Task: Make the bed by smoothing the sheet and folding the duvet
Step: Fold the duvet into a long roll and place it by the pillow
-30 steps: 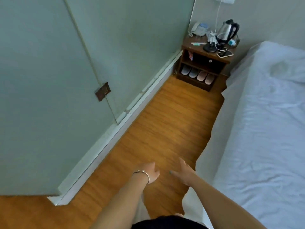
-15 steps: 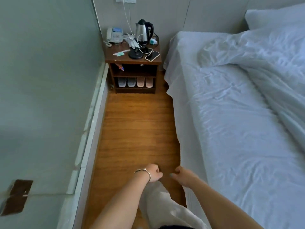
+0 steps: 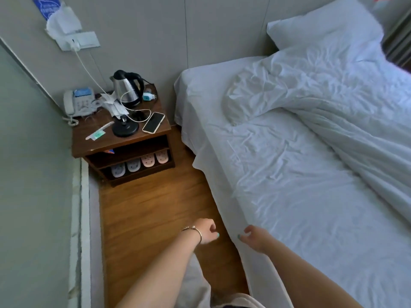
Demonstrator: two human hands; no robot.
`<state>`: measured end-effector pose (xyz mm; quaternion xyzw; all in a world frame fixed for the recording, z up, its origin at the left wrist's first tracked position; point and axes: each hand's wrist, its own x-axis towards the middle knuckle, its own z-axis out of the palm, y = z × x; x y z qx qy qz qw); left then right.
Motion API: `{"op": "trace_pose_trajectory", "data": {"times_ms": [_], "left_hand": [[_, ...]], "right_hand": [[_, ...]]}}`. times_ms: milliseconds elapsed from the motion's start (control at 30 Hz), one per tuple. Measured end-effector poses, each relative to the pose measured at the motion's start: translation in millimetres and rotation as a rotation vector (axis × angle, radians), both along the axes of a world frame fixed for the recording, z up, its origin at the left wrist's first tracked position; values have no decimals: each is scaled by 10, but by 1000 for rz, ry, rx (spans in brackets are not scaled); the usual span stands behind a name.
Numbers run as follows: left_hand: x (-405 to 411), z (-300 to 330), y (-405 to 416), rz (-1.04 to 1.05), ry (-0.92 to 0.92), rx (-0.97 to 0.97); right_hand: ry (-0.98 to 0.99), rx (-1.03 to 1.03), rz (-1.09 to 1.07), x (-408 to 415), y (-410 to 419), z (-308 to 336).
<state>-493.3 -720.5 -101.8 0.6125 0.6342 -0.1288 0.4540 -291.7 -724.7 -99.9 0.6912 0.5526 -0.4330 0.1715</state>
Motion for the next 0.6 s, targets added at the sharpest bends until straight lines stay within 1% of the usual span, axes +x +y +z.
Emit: {"op": "trace_pose_trajectory", "data": {"times_ms": [133,267,367,467,600], "left_hand": [[-55,29,1324,-243,46,75],[6,102,2514,-435,28,108],[120,224,3156,-562,24,106],[355,383,3715,-696,22,150],[803,545,4313,-773,-41,196]], "right_hand": [[35,38,-234,-88,982,-22],[73,93,-489,-256,1778,27],[30,102,-604,-333,2232,168],[6,153,-704,-263,2681,386],[-38,217,-770,57,3159,642]]}}
